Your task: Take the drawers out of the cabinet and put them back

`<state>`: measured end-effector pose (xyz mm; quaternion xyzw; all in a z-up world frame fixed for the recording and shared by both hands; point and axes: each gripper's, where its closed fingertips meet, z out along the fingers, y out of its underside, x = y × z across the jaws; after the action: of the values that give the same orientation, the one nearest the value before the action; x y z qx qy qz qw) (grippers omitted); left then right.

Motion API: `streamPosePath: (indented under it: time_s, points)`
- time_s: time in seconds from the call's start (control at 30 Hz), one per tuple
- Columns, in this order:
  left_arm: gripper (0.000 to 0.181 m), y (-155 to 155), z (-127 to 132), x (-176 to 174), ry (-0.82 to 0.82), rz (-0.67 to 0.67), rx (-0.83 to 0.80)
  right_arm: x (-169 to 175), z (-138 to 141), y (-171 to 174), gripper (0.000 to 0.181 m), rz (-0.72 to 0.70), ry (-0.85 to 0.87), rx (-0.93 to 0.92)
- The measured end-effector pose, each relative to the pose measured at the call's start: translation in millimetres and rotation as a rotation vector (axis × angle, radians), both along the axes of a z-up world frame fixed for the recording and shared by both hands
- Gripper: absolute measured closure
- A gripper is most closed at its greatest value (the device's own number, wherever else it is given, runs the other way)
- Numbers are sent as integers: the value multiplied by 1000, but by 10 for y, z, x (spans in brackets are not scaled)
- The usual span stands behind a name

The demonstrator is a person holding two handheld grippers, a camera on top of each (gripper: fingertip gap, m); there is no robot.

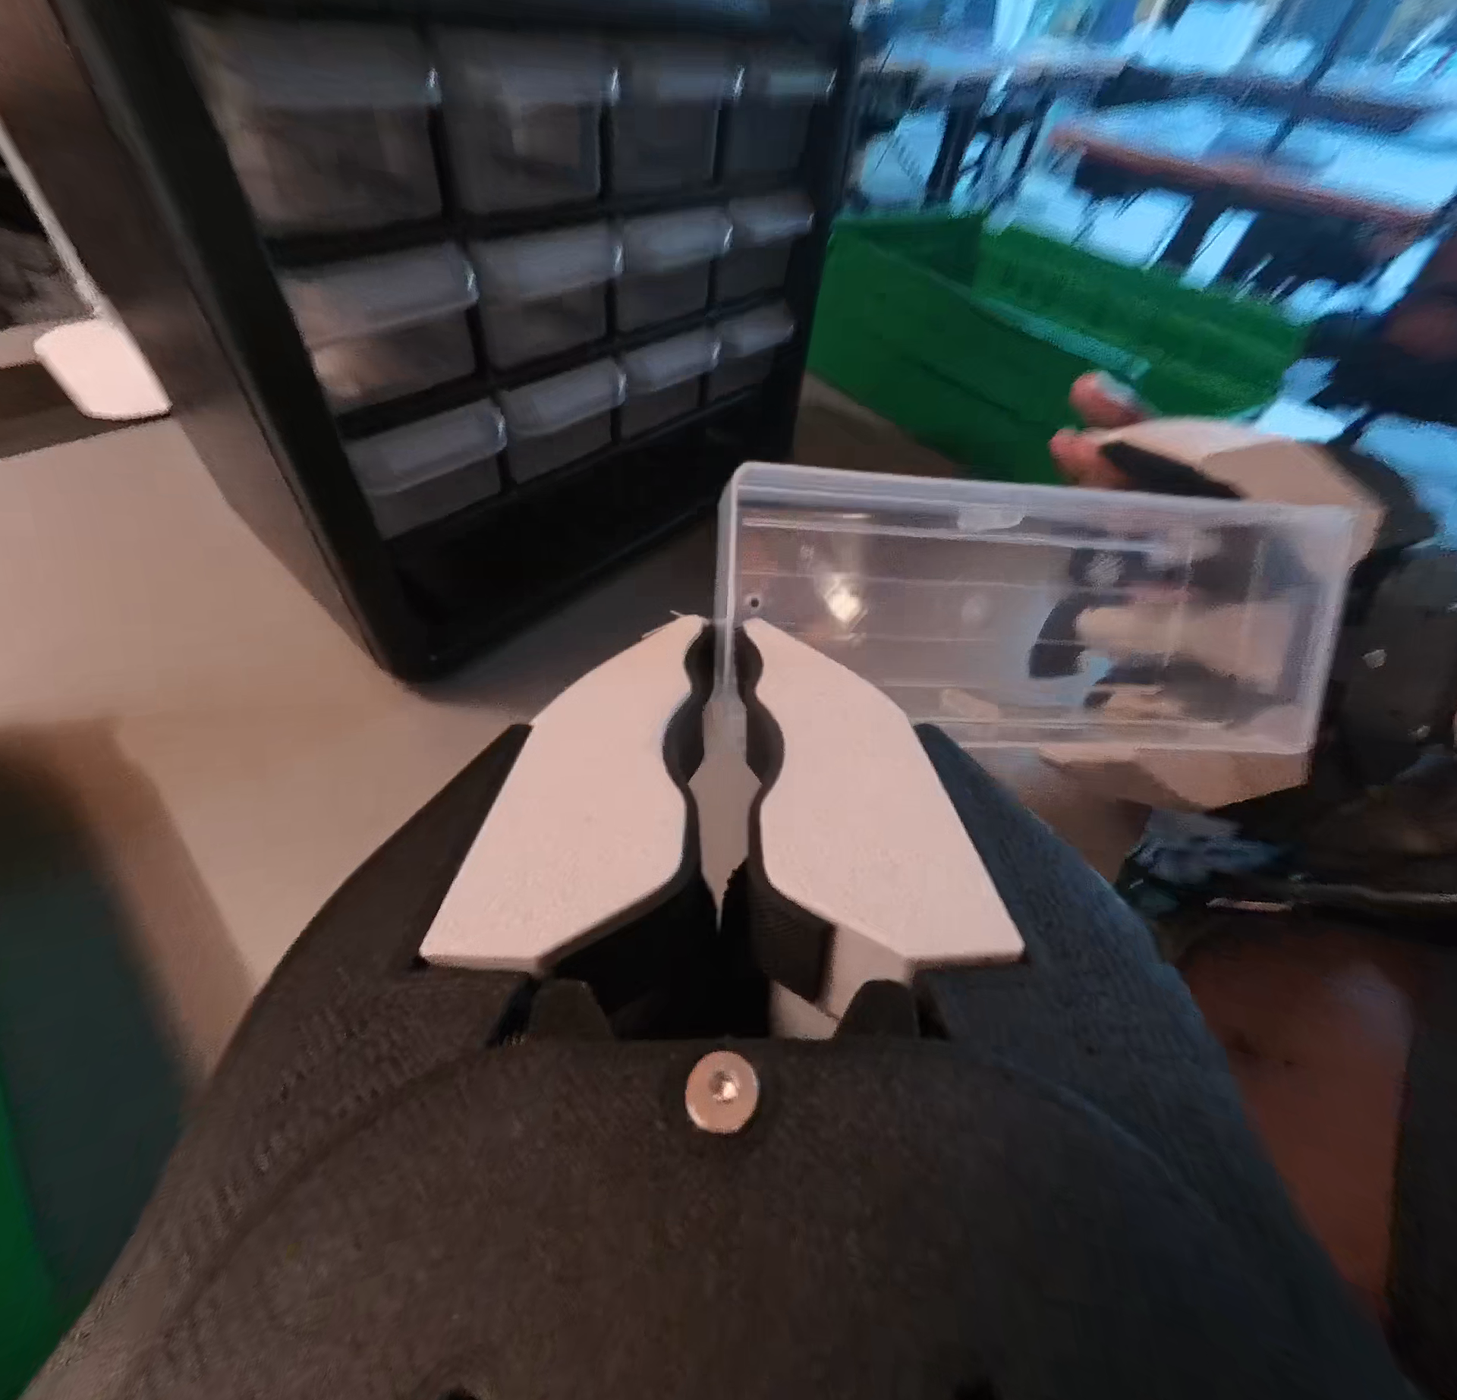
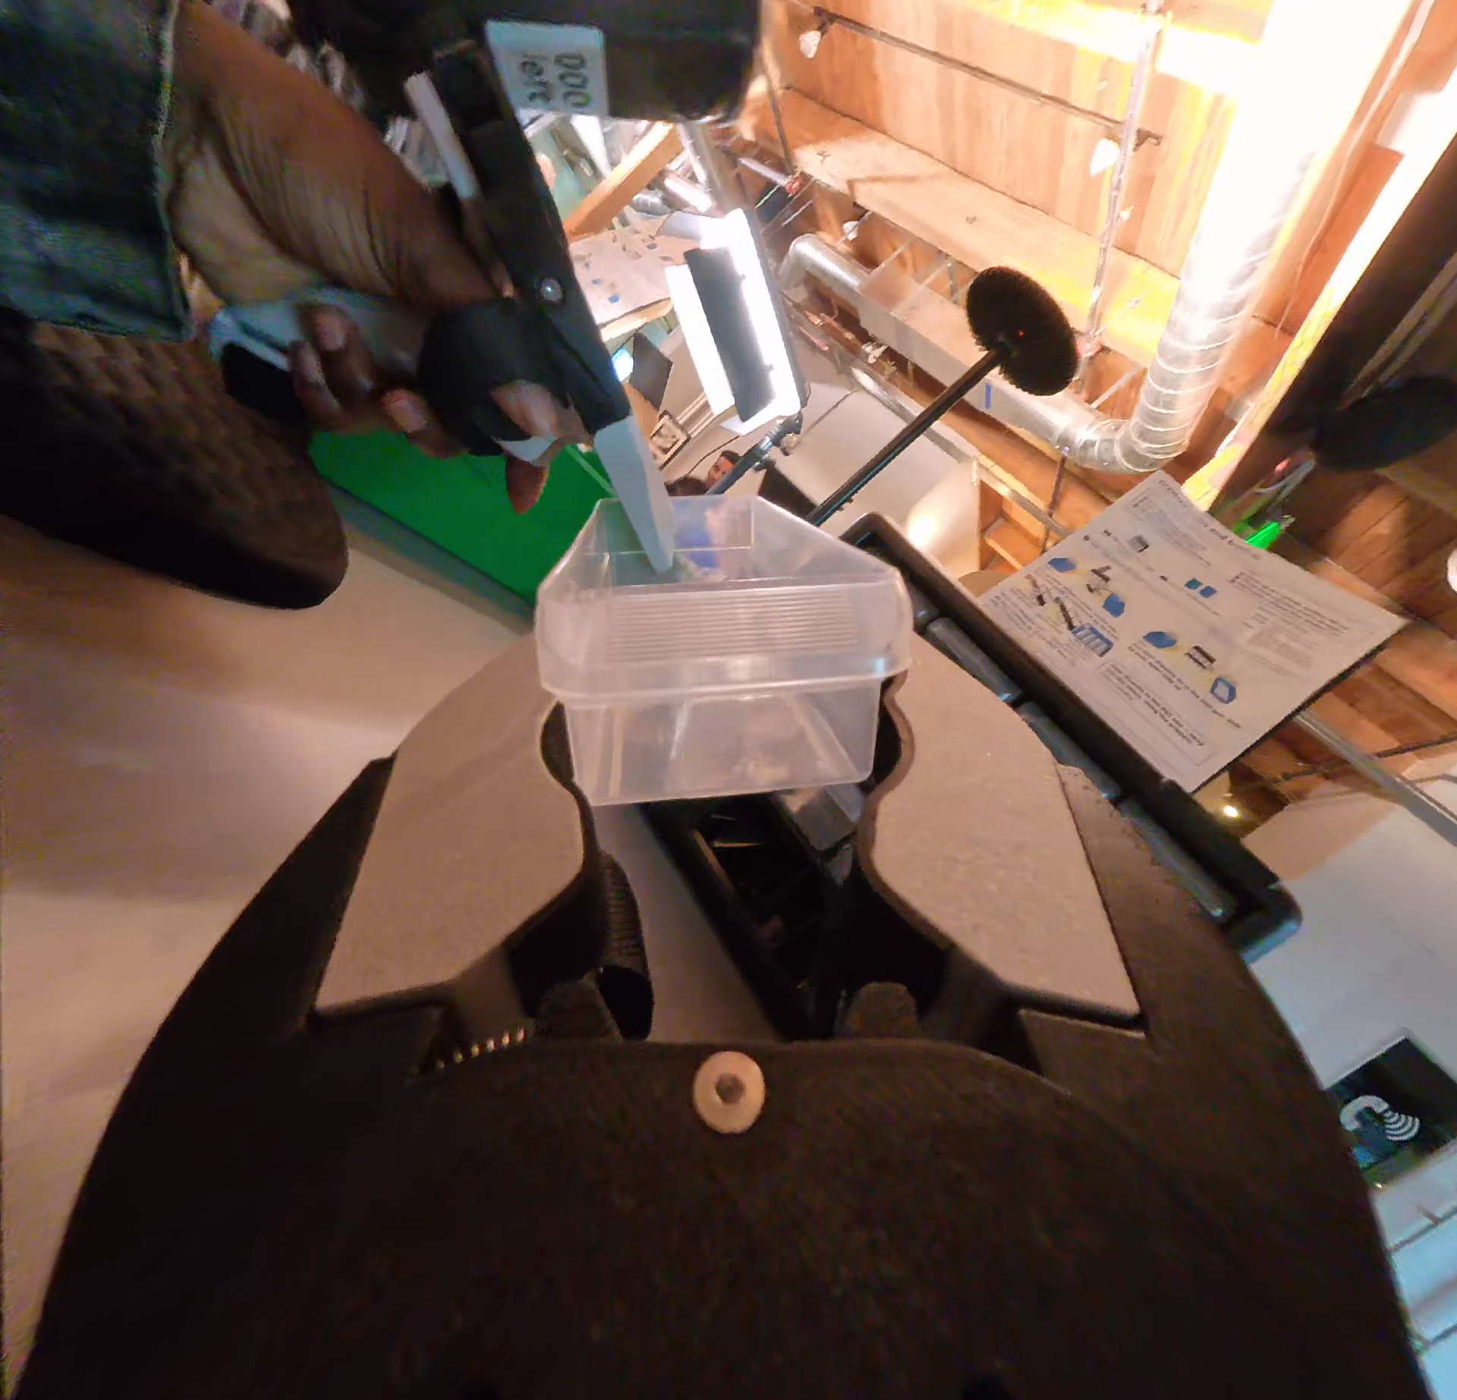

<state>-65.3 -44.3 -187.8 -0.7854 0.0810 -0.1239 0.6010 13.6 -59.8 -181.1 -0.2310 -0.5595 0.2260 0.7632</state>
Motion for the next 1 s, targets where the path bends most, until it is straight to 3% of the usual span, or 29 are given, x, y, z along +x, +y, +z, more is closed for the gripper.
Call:
streamPosePath:
  time_s: [0.07, 0.2, 0.27, 0.37, 0.47, 0.53, 0.6, 0.77, 0.9, 1.0]
  points:
    - [161, -10, 198, 97, -137, -58, 108, 70, 109, 16, 107, -3, 65, -19]
    - [111, 62, 453, 70, -449, -35, 288, 259, 336, 140, 107, -1, 212, -128]
    - [87, 113, 482, 175, -634, -89, 306, 355, 429, 203, 107, 12, 279, -189]
    - [76, 176, 462, 506, -923, -249, 237, 433, 496, 262, 107, 48, 334, -269]
    - [77, 207, 454, 794, -1137, -379, 199, 430, 495, 224, 107, 84, 329, -283]
    - [92, 172, 509, 822, -1241, -431, 243, 400, 472, 216, 107, 78, 313, -284]
    - [130, 107, 558, 773, -1267, -472, 295, 361, 431, 240, 107, 69, 285, -302]
    - [134, 155, 476, 607, -1198, -365, 238, 204, 237, 292, 107, 31, 140, -316]
    - [134, 173, 425, 404, -1205, -290, 191, 237, 130, 260, 89, -102, -18, 81]
    - [134, 178, 375, 333, -1192, -269, 147, 296, 83, 296, 93, -288, -123, 500]
